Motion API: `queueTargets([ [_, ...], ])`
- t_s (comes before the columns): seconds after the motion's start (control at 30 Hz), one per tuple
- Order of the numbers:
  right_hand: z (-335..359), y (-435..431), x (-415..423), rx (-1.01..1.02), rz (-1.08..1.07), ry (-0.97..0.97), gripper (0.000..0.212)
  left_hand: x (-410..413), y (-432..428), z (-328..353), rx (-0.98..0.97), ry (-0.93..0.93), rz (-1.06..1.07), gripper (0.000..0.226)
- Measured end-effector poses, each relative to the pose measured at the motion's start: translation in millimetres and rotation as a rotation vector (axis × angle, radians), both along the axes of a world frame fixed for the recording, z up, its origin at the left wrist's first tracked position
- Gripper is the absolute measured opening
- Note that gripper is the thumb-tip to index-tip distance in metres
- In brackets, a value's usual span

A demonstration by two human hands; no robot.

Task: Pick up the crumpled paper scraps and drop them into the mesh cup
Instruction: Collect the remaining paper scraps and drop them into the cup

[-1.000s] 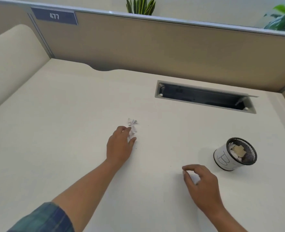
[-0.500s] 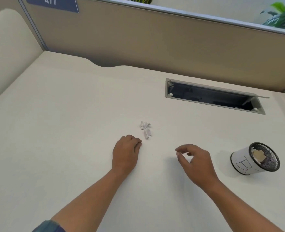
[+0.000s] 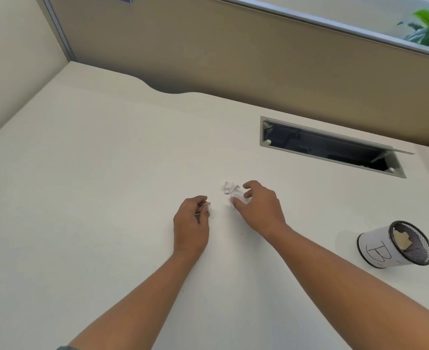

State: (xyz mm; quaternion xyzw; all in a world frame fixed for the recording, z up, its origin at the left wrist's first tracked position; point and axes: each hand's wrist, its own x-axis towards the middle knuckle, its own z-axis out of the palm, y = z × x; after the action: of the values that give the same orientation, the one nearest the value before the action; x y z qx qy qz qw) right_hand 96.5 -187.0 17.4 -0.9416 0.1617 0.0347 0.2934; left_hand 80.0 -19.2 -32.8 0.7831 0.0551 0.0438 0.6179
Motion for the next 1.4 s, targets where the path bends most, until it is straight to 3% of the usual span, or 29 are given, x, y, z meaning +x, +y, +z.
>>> queueTargets([
  [0.07,-4,4,6,-0.026,-0.013,0.055,0.044,-1,0,0,0.042,-0.014,-0.013,0.021],
  [0.2,-7,5,5,-0.085,0.023,0.081,0.018,2,3,-2,0.031,0.036,-0.007,0.018],
  [0.3,-4,-2,-6,-0.092,0.029,0.072,0.018,3,5,1,0.019,0.088,-0.010,0.015],
  [0.67,-1,-41,-83,0.147,-0.147,-0.072,0.022,-22,-4,17,0.080,0.181,0.052,0.009],
  [0.8,-1,-54,-110,0.266,-0.169,-0.116,0.010,-36,-22,27,0.058,0.198,0.074,0.013],
  [1.1,-1,-118,-174,0.366,-0.159,-0.188,0.015,-82,-118,53,0.014,0.172,-0.063,0.010],
  [1.4,33,-221,-202,0.272,-0.155,-0.461,0.009,-102,-253,93,0.203,0.060,-0.350,0.010],
])
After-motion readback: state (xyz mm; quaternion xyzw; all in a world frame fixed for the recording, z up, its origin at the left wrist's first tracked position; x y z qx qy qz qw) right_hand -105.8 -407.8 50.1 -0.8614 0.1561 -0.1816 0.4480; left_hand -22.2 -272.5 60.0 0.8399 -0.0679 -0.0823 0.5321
